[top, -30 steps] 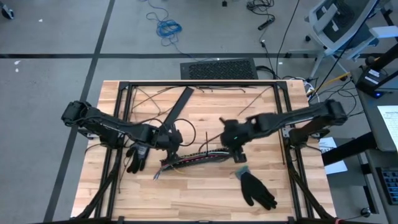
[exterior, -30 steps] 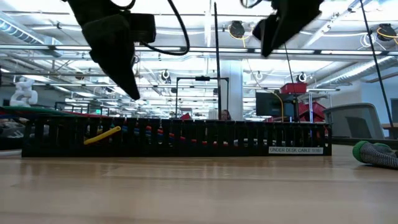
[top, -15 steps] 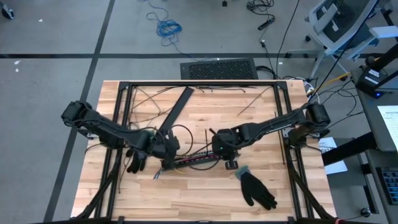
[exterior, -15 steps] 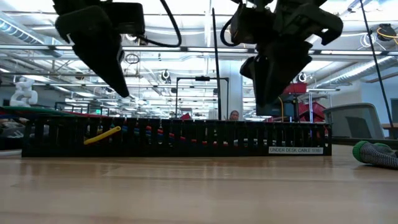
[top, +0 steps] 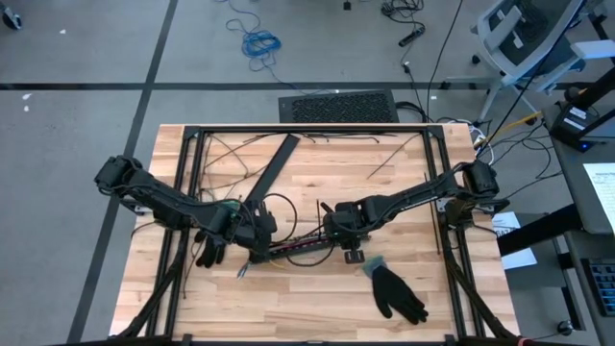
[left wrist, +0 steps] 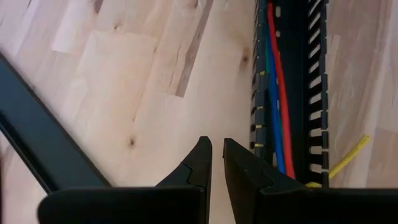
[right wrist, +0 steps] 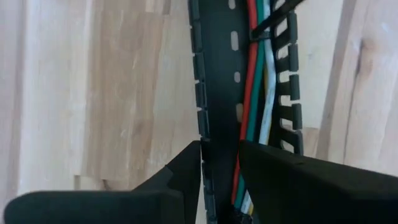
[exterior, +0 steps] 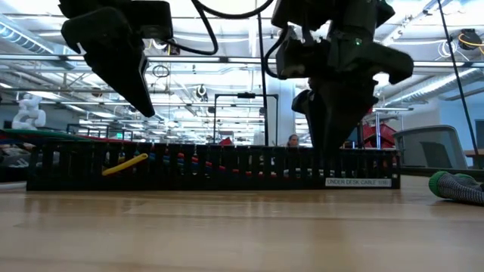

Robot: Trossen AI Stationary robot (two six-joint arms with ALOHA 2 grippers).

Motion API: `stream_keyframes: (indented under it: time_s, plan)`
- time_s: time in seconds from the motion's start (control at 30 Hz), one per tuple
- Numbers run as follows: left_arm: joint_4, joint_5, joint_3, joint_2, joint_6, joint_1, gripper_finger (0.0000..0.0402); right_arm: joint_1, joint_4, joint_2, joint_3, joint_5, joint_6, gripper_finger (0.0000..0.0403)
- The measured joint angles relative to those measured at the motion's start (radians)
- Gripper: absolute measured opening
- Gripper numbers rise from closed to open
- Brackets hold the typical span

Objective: Ziptie cables
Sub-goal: Put the ziptied cable wires into the cable duct

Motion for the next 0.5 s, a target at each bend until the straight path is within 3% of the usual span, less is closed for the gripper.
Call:
stream_keyframes:
  time_s: [0.5]
  plan:
    - [0.001,-0.027,0.000,0.000,-0.003,-0.016,0.0040,-0.010,-0.009,-0.067,-0.001,-0.002,0.012,0.0098]
